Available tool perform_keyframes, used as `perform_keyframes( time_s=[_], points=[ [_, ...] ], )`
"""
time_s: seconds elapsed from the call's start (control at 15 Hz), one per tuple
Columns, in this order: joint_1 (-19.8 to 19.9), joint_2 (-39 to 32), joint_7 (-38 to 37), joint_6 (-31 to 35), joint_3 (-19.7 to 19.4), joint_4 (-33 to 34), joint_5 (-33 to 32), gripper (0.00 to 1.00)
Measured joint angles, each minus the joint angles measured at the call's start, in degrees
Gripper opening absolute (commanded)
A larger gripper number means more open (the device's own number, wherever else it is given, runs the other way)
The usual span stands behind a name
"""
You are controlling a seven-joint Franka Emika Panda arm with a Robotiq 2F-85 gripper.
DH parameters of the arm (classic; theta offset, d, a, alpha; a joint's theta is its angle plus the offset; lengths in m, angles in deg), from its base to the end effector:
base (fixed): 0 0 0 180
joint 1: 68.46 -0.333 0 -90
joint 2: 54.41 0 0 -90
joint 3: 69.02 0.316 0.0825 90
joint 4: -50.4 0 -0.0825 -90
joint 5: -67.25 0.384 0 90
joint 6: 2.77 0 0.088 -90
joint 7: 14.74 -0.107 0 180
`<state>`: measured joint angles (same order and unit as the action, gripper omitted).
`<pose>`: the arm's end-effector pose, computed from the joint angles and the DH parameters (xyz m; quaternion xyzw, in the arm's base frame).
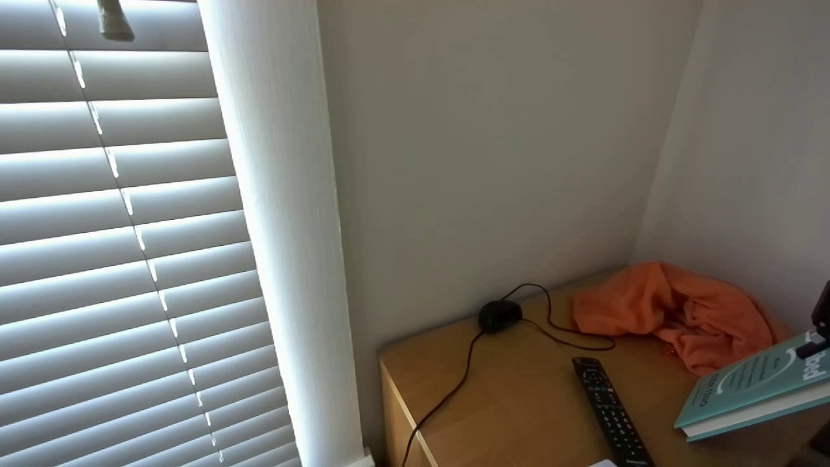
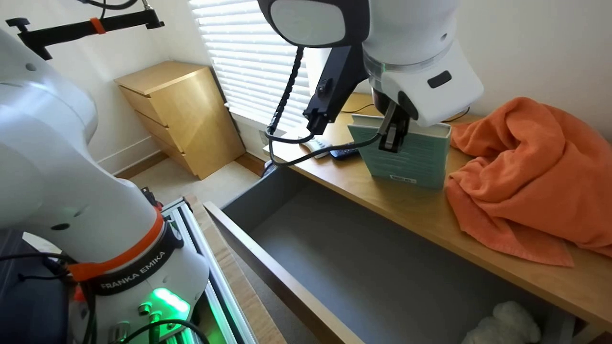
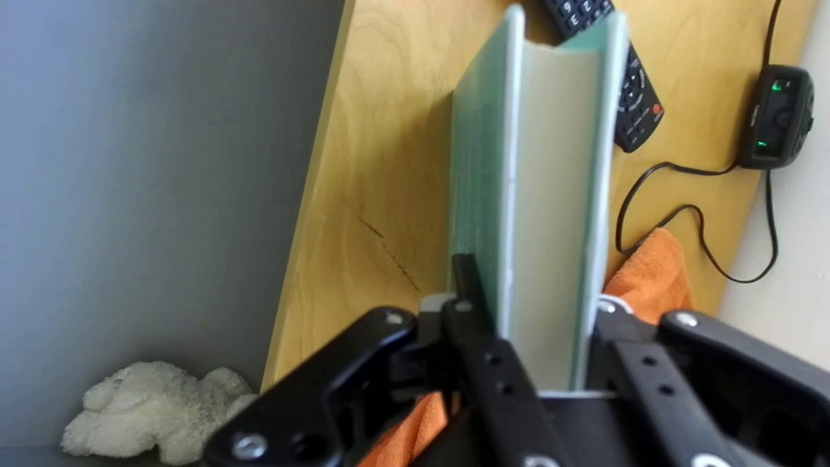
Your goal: Put the book on top of the cabinet
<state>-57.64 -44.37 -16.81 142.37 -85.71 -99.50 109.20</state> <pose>0.3810 -0.2036 0.3144 -0.8246 0.5112 -0.0841 0.2273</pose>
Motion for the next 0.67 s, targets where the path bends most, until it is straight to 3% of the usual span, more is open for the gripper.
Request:
perform_keyframes(
  time_s=[0.33, 0.53, 0.6, 0.67],
  points=[
    [1.59, -1.58, 0.35, -1.55, -0.59, 1.60, 0.84, 0.07],
    [2.18, -2.23, 4.21, -3.34, -1.57, 1.75, 4.12, 0.07],
    [2.41, -2.46, 5.83, -3.81, -1.87, 1.76, 5.22, 0.11],
    [2.64, -2.70, 7.34, -4.07, -2.08, 1.76, 6.25, 0.33]
  ],
)
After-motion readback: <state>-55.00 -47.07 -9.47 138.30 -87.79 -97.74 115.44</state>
